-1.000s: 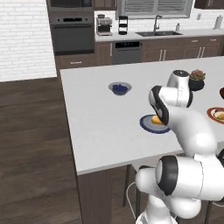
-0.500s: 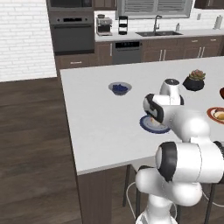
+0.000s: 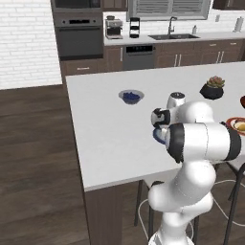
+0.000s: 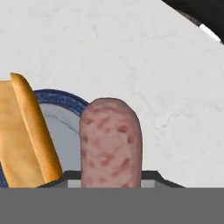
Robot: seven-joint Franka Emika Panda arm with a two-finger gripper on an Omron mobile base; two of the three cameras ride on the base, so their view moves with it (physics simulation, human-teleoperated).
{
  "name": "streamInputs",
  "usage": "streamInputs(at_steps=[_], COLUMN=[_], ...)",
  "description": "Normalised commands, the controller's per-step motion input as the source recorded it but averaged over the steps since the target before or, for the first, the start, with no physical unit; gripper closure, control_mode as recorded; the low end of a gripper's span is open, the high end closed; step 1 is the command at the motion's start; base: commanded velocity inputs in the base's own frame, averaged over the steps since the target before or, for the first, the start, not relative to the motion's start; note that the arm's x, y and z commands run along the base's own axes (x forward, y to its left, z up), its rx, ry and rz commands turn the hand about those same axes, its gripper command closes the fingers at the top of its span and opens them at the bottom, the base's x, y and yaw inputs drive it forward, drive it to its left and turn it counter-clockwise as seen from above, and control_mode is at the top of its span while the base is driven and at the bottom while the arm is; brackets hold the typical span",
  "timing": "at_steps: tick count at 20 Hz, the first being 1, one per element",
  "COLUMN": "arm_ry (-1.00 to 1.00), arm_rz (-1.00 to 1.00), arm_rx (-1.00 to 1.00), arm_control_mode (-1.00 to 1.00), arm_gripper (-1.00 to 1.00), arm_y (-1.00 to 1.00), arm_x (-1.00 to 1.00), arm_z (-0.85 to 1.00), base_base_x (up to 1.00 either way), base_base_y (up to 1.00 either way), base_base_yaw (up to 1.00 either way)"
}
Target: Place one bun and one sausage from the bowl on each plate.
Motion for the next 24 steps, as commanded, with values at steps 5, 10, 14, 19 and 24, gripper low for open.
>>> streamInputs(at_steps=[5,10,14,19,24], arm_ry=[0.05,0.03,0.01,-0.03,-0.16], arm_rz=[-0.13,-0.11,-0.11,-0.09,-0.10], arm_rx=[0.00,0.00,0.00,0.00,0.00], arm_control_mode=[-1.00,-1.00,-1.00,-1.00,-1.00], arm_gripper=[1.00,1.00,-1.00,-1.00,-1.00], arm_y=[-0.10,-0.04,0.00,0.00,0.07], arm_x=[0.44,0.03,0.07,0.02,-0.26], arm_z=[-0.34,-0.47,-0.31,0.12,0.79], base_base_x=[0.00,0.00,0.00,0.00,0.00], base_base_y=[0.00,0.00,0.00,0.00,0.00], base_base_yaw=[0.00,0.00,0.00,0.00,0.00])
